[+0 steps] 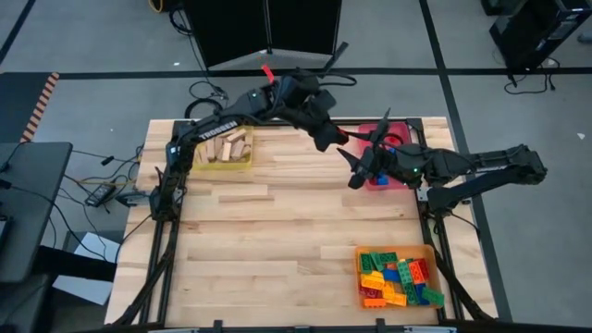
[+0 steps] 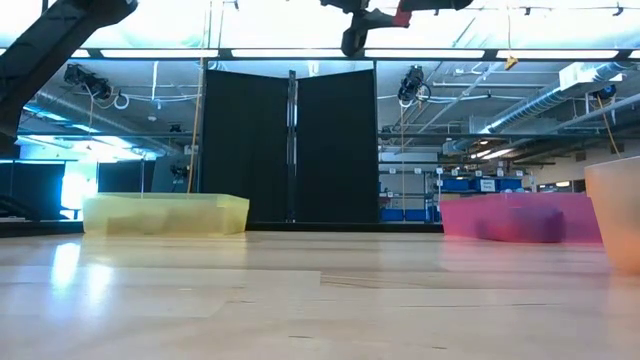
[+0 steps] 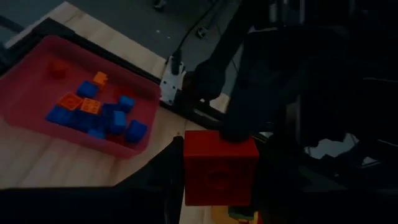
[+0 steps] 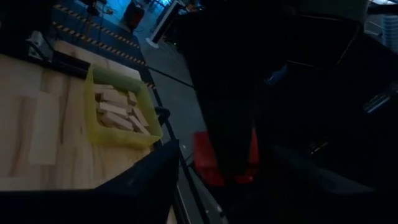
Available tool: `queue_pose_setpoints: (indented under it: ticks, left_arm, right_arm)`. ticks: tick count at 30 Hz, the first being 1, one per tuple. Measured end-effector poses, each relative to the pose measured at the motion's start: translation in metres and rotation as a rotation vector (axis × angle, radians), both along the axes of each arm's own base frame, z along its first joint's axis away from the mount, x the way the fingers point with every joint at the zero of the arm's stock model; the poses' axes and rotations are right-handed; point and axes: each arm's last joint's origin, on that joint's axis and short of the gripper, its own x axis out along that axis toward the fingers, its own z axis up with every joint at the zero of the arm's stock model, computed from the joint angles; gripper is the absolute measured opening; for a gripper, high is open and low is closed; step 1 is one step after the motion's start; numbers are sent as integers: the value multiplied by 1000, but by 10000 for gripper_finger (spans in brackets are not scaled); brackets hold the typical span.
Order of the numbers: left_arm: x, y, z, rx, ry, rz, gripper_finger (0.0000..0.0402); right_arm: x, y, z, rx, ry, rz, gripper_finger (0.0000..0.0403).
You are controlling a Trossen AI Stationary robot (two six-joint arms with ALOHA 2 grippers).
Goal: Sort blocks by size
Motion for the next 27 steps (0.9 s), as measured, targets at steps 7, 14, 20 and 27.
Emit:
queue_pose_setpoints:
  ticks: [7,14,20,27]
  left_arm:
    - [1,-1,1,-4,-14,4,157]
    - [2,0,1,6,-21,13,157]
    - [3,0,3,14,-42,18,157]
    - [4,0,5,8,-66,16,158]
  right_arm:
    - [-1,0,1,-5,-3,-9,164]
    - [-1,-1,1,-4,-2,-15,180]
    - [0,-6,0,15,-14,-44,251]
    - [0,-9,0,14,-8,-56,284]
